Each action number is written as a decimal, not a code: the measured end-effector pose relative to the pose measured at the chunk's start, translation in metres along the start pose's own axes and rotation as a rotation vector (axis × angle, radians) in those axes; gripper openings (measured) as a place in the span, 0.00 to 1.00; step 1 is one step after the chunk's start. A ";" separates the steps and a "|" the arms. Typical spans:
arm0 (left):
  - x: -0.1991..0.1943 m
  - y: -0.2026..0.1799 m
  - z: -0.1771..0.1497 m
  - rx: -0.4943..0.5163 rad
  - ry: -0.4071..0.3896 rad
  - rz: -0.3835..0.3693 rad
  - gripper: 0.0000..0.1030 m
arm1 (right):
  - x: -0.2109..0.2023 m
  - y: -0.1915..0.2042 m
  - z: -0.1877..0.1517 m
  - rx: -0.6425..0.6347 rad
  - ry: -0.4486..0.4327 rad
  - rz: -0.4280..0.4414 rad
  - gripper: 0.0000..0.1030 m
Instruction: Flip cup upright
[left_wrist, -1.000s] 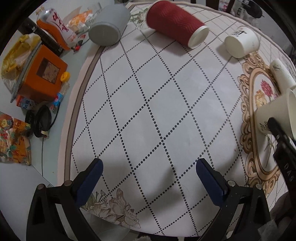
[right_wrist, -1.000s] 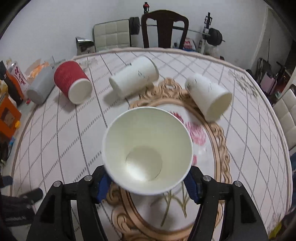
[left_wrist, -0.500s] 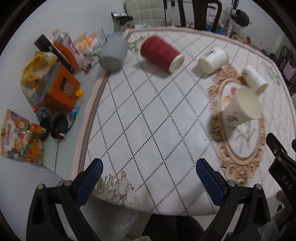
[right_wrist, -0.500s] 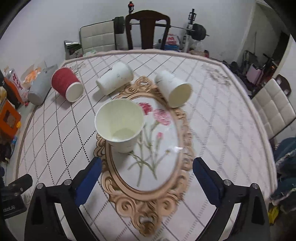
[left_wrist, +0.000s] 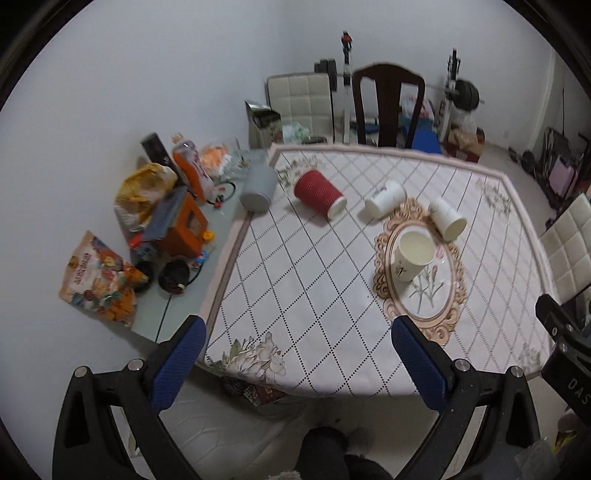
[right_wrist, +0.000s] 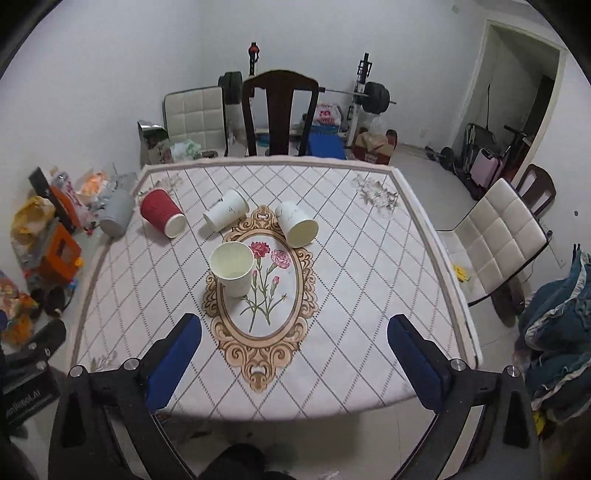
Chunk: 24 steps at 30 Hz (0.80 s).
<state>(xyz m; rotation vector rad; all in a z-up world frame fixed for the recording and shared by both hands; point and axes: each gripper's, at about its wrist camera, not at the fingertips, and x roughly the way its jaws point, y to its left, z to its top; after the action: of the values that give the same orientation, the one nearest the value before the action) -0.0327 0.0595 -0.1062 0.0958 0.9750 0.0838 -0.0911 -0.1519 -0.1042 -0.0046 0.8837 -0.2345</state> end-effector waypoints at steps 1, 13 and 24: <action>-0.009 0.003 -0.001 -0.006 -0.014 -0.001 1.00 | -0.010 -0.002 -0.001 0.001 -0.008 0.005 0.99; -0.071 0.022 -0.007 -0.016 -0.101 -0.048 1.00 | -0.101 -0.008 -0.009 -0.002 -0.066 0.017 1.00; -0.079 0.023 -0.006 0.023 -0.112 -0.074 1.00 | -0.120 -0.004 -0.011 0.025 -0.078 0.013 1.00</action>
<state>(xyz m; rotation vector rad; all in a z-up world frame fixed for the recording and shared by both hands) -0.0822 0.0735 -0.0421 0.0846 0.8665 -0.0004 -0.1732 -0.1306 -0.0192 0.0156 0.8033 -0.2318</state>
